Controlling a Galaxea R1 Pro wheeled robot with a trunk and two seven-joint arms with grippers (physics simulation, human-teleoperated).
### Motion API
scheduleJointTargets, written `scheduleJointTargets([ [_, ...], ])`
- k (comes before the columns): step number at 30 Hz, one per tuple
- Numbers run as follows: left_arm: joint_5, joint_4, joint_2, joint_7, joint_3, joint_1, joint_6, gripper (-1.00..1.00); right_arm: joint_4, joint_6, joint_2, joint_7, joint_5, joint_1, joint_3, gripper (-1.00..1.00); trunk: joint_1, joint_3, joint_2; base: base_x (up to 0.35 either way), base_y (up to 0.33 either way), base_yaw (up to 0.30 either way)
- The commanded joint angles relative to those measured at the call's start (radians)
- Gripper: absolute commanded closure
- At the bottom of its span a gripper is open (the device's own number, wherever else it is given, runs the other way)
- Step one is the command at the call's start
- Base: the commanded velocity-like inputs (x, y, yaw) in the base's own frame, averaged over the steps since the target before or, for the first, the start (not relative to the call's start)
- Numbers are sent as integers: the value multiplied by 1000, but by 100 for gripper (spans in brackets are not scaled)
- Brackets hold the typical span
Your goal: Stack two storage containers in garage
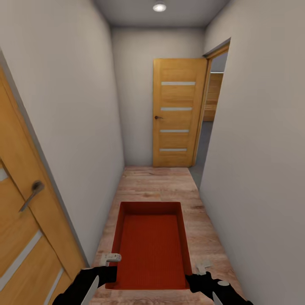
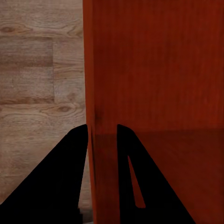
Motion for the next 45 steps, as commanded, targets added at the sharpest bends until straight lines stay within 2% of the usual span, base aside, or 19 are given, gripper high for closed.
scheduleJointTargets([
  [1,1,-3,-35,5,-1,-1,-29,100,2,6,20,4,11,0,-7,100,1,-2,-2,326,0,0],
  [45,-2,-3,-37,6,-2,-1,-29,100,2,6,20,4,12,0,-7,100,1,-2,-2,326,0,0],
])
